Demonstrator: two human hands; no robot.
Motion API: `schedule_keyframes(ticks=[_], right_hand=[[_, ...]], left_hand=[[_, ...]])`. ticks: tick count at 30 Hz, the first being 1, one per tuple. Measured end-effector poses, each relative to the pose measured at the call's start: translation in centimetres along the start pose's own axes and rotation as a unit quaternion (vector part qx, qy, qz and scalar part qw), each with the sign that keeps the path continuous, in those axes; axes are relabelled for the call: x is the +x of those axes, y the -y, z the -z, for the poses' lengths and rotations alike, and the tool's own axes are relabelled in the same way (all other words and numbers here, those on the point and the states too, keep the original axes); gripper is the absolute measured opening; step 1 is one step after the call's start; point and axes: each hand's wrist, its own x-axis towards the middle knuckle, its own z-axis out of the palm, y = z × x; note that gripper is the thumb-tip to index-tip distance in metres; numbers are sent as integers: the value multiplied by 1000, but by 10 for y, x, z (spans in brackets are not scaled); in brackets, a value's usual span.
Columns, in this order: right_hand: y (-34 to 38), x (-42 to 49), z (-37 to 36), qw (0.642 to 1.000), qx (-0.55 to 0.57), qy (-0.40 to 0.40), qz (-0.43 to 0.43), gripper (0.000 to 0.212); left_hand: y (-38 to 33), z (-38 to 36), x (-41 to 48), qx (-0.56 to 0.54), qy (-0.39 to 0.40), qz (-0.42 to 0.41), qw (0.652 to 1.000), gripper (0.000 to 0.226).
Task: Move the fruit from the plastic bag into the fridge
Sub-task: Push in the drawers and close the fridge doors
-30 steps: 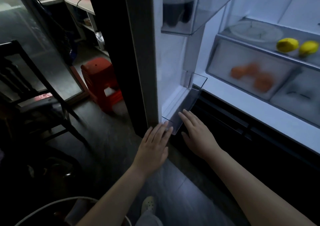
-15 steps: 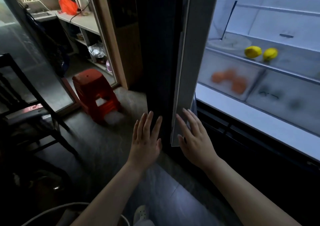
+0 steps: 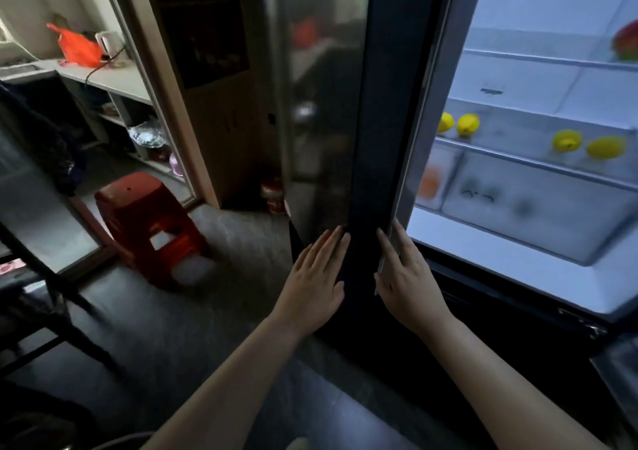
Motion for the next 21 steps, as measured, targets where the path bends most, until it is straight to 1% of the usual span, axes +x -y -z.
schedule_keyframes(ticks=[2, 4, 9, 12, 14, 16, 18, 21], right_hand=[[-5, 2, 5, 1000, 0, -12, -23, 76], [-7, 6, 10, 999, -2, -38, -25, 74], [-4, 31, 25, 991, -31, -127, 22, 65], [-9, 53, 31, 985, -78, -153, 26, 62], [-17, 65, 29, 979, -129, -157, 17, 57], [-21, 69, 24, 970, -180, -160, 28, 53], [-21, 70, 21, 963, -185, -193, 33, 50], [-17, 71, 22, 956, -177, -233, 21, 50]], left_hand=[[2, -2, 14, -10, 6, -17, 1000, 81], [7, -1, 32, -15, 5, -24, 1000, 81], [19, 6, 81, -5, -23, -37, 999, 90], [25, 12, 112, -2, -49, -60, 997, 100], [28, 15, 131, -1, -62, -84, 995, 105], [33, 14, 145, -5, -77, -106, 991, 110], [40, 9, 152, -18, -95, -120, 988, 113], [48, 1, 161, -24, -123, -150, 981, 112]])
